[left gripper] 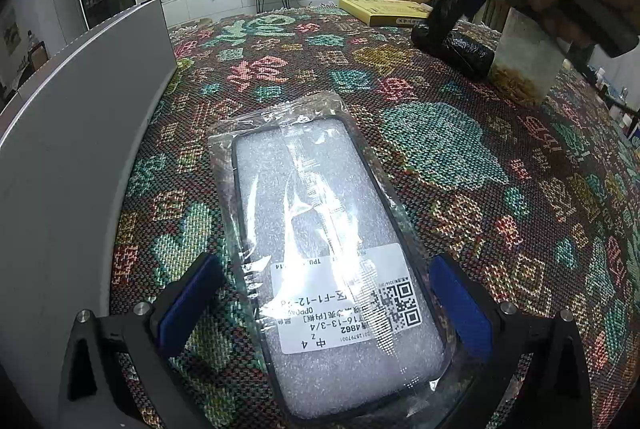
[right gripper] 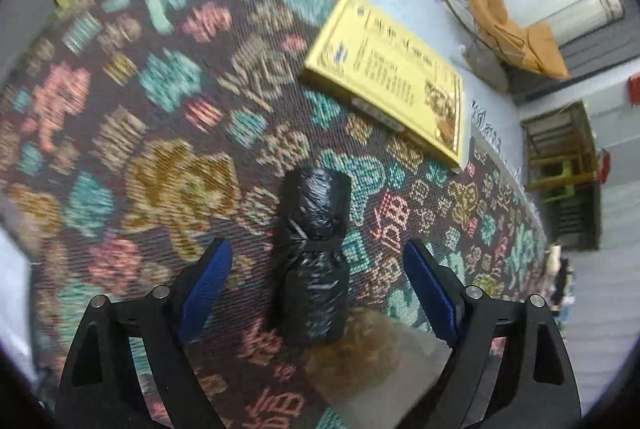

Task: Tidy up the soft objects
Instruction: 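Grasp the black plastic-wrapped roll with the right tool and lift it, then grasp the clear packet with the left tool while right tool holds the black roll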

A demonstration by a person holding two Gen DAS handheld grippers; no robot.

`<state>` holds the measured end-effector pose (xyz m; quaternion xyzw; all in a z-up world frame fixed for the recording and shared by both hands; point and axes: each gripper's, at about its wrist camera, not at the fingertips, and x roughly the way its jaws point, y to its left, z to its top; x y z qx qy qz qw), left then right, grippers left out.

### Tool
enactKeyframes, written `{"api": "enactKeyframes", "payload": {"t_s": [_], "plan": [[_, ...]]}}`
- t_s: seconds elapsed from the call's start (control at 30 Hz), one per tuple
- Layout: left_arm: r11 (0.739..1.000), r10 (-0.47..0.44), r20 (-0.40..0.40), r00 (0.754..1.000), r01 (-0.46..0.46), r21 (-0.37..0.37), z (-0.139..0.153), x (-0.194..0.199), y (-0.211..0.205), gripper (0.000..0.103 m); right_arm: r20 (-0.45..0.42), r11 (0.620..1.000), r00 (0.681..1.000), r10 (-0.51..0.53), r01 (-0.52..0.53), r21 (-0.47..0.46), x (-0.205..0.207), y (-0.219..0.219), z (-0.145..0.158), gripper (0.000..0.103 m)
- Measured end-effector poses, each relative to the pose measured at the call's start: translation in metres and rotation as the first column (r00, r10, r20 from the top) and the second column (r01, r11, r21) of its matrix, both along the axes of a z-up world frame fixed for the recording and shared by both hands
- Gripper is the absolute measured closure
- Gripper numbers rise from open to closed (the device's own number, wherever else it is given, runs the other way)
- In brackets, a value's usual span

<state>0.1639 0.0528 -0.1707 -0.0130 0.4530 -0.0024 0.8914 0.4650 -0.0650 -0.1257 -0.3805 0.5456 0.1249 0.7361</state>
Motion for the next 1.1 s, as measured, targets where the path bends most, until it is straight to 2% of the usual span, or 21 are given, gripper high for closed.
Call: {"api": "enactKeyframes", "payload": {"t_s": [0.1, 0.13, 0.17, 0.2, 0.23, 0.3, 0.33, 0.47, 0.53, 0.63, 0.67, 0.73, 0.83, 0.9, 0.97, 1.1], "plan": [[1.0, 0.0, 0.0, 1.0, 0.0, 0.0, 0.0, 0.0, 0.0, 0.0, -0.065, 0.999, 0.997, -0.03, 0.029, -0.014, 0.007, -0.006, -0.016, 0.029], [1.0, 0.0, 0.0, 1.0, 0.0, -0.001, 0.0, 0.0, 0.001, 0.0, -0.08, 0.999, 0.996, -0.04, 0.041, 0.008, 0.007, -0.009, -0.018, 0.035], [1.0, 0.0, 0.0, 1.0, 0.0, -0.001, 0.0, 0.0, 0.001, 0.0, -0.094, 0.997, 0.994, -0.054, 0.058, 0.042, 0.008, -0.011, -0.015, 0.06], [1.0, 0.001, 0.0, 1.0, -0.001, -0.001, 0.0, 0.0, 0.0, 0.0, -0.089, 0.996, 0.994, -0.068, 0.073, 0.045, 0.008, -0.011, -0.013, 0.065], [1.0, 0.001, 0.0, 1.0, -0.001, -0.001, 0.0, 0.0, 0.0, 0.0, -0.071, 0.995, 0.995, -0.076, 0.08, 0.052, 0.007, -0.011, -0.008, 0.065], [1.0, 0.002, 0.001, 1.0, -0.002, -0.001, 0.0, 0.0, 0.0, 0.0, -0.023, 0.987, 0.997, -0.08, 0.082, 0.141, 0.002, -0.01, 0.016, 0.065], [1.0, 0.002, 0.001, 1.0, -0.002, -0.001, 0.001, 0.001, 0.0, 0.0, 0.007, 0.97, 0.995, -0.103, 0.099, 0.221, 0.0, -0.014, 0.039, 0.065], [1.0, 0.003, 0.0, 1.0, -0.003, 0.0, 0.0, 0.002, -0.001, 0.0, 0.106, 0.91, 0.976, -0.193, 0.137, 0.392, 0.005, -0.042, 0.111, 0.065], [1.0, 0.004, 0.001, 1.0, -0.004, 0.0, -0.001, 0.001, 0.0, 0.0, 0.149, 0.884, 0.956, -0.253, 0.166, 0.437, 0.005, -0.076, 0.15, 0.065], [1.0, 0.004, 0.0, 1.0, -0.004, 0.003, -0.001, 0.001, -0.001, 0.0, 0.177, 0.876, 0.921, -0.347, 0.251, 0.412, 0.009, -0.13, 0.175, 0.065], [1.0, 0.004, 0.0, 1.0, -0.004, 0.005, -0.001, 0.001, -0.001, 0.0, 0.17, 0.873, 0.908, -0.382, 0.295, 0.388, 0.009, -0.151, 0.173, 0.064], [1.0, 0.004, -0.001, 1.0, -0.004, 0.008, -0.001, 0.002, -0.002, 0.0, 0.114, 0.86, 0.892, -0.438, 0.378, 0.343, 0.009, -0.188, 0.151, 0.064], [1.0, 0.005, -0.001, 1.0, -0.005, 0.01, -0.002, 0.002, -0.003, 0.0, -0.017, 0.825, 0.874, -0.485, 0.465, 0.321, 0.0, -0.23, 0.087, 0.064], [1.0, 0.005, -0.001, 1.0, -0.005, 0.01, -0.002, 0.002, -0.002, 0.0, -0.074, 0.801, 0.862, -0.502, 0.495, 0.336, -0.008, -0.243, 0.049, 0.064], [1.0, 0.005, -0.001, 1.0, -0.005, 0.01, -0.002, 0.002, -0.002, 0.0, -0.109, 0.767, 0.844, -0.526, 0.526, 0.367, -0.014, -0.25, 0.024, 0.064], [1.0, 0.005, -0.001, 1.0, -0.005, 0.009, -0.002, 0.002, -0.002, 0.0, -0.166, 0.688, 0.811, -0.561, 0.568, 0.451, -0.013, -0.263, -0.001, 0.057]]}}
